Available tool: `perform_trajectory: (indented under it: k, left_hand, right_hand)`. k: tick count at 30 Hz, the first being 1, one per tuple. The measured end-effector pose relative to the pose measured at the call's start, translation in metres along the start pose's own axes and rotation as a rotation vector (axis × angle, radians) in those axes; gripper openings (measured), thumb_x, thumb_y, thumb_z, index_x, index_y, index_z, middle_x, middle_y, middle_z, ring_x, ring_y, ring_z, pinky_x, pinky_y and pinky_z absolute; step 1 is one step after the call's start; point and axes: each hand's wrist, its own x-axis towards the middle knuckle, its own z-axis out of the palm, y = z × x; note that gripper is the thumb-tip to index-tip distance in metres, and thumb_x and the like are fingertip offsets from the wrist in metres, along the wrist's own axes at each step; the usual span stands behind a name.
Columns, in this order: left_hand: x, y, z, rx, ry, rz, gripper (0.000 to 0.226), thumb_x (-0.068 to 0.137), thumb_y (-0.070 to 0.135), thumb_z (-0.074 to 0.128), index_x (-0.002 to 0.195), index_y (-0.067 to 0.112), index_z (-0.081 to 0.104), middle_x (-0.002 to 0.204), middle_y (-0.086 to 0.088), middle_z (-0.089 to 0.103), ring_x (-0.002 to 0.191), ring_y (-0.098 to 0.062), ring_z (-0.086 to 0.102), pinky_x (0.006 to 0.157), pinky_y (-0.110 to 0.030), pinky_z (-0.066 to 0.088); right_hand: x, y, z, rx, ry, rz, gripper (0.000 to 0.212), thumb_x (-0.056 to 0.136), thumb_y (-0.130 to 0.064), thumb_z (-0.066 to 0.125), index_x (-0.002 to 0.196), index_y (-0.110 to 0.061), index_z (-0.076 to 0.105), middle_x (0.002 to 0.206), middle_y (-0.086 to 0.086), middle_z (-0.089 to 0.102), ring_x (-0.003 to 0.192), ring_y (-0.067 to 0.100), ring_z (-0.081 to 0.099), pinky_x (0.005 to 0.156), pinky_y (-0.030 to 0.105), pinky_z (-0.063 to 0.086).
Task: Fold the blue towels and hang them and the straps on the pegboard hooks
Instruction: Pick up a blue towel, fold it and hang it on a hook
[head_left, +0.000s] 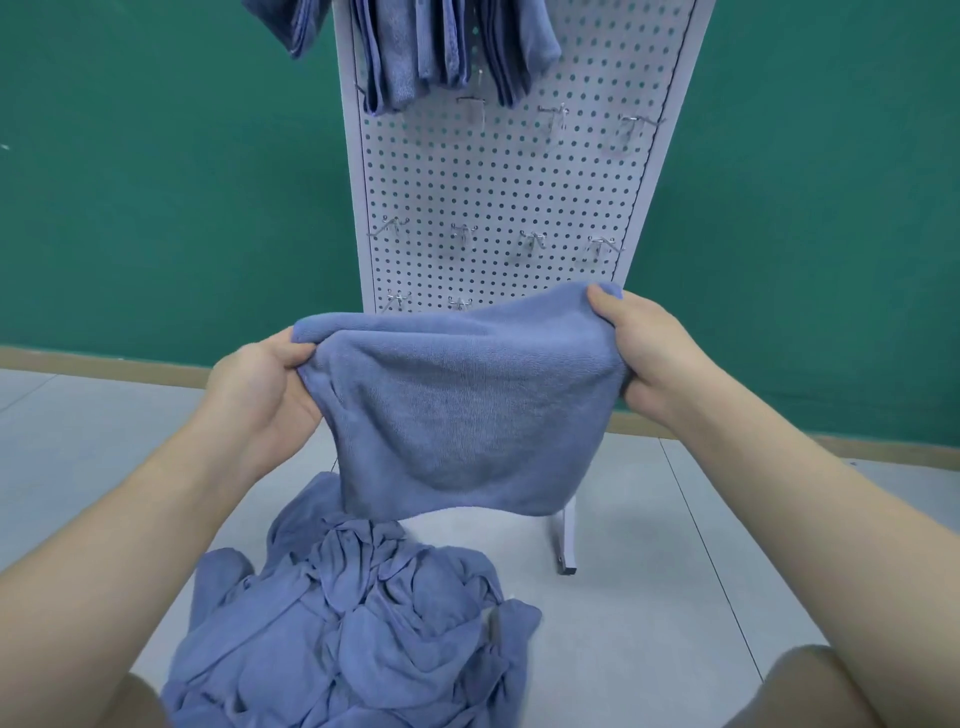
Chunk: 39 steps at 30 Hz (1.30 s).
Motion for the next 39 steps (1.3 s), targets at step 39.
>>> perform_trajectory:
  k: [39]
  left_hand:
    - [-0.012,0.007,0.000,0.264,0.285,0.606,0.029,0.098,0.028,0.065,0.085,0.003,0.066,0.083,-0.006,0.054,0.078,-0.018,0.047,0.074,-0.033,0.043]
  right_hand:
    - [0.016,0.006,-0.011,0.087,-0.022,-0.169,0.027,0.107,-0.028,0.056,0.100,-0.009,0.074,0.095,0.002,0.078,0.079,0.011,0.072,0.068,0.024,0.055]
